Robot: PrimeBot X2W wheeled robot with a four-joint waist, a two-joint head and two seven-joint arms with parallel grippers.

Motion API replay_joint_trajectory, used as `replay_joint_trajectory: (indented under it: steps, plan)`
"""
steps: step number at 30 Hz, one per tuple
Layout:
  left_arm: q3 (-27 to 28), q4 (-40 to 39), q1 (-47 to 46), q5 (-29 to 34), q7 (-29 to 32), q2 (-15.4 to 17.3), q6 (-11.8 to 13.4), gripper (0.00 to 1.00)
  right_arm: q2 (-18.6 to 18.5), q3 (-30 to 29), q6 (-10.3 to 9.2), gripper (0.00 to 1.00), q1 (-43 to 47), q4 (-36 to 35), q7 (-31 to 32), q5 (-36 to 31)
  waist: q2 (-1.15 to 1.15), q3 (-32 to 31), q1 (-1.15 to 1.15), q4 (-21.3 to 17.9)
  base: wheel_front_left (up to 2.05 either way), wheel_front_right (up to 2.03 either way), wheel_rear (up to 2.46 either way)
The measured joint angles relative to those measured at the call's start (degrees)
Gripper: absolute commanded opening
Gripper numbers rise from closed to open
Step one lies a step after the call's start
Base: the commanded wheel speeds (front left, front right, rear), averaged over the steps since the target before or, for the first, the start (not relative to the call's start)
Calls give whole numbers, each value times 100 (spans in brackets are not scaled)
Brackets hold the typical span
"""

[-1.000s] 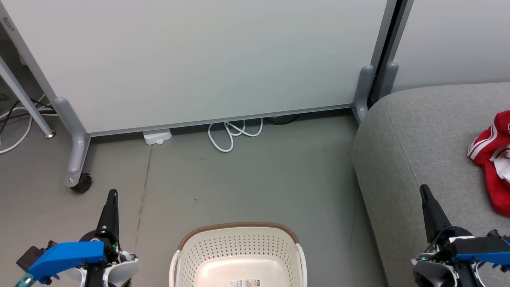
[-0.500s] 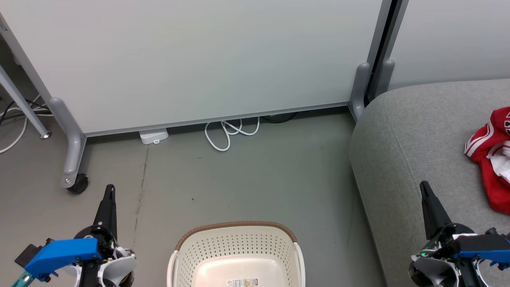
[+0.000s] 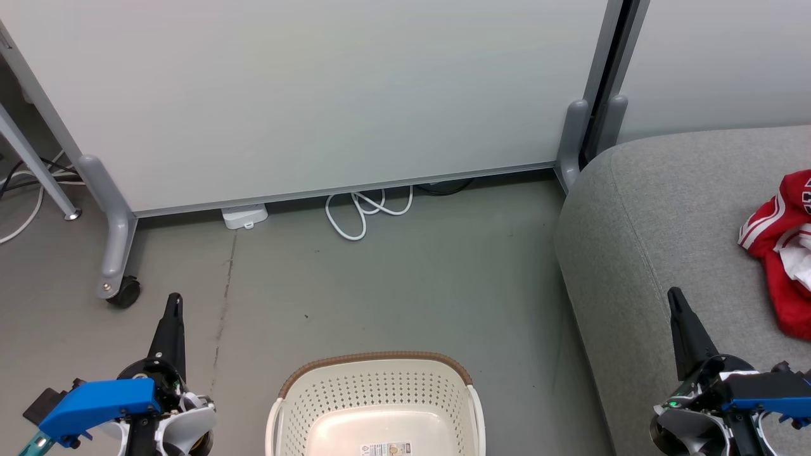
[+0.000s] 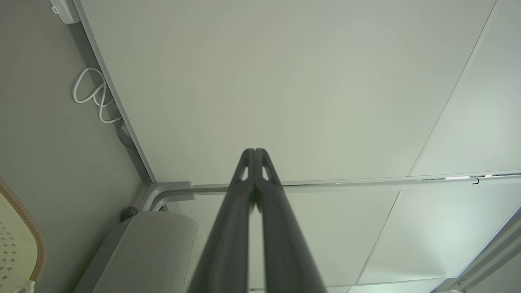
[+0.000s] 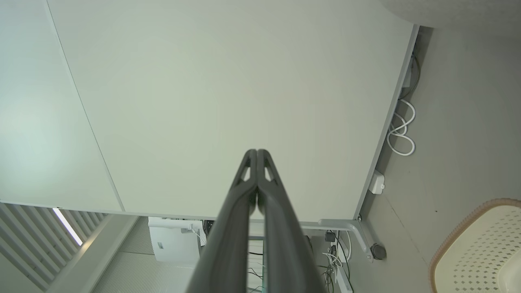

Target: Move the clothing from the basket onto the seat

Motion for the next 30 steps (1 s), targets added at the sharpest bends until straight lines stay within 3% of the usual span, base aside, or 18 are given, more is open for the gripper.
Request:
replay_joint_trajectory:
  steps: [30]
  plan:
    - [34,0,-1,32,19,-16,0,0,0,0,0,0,-1,0,0,0,0,0,0,0,0,0,0]
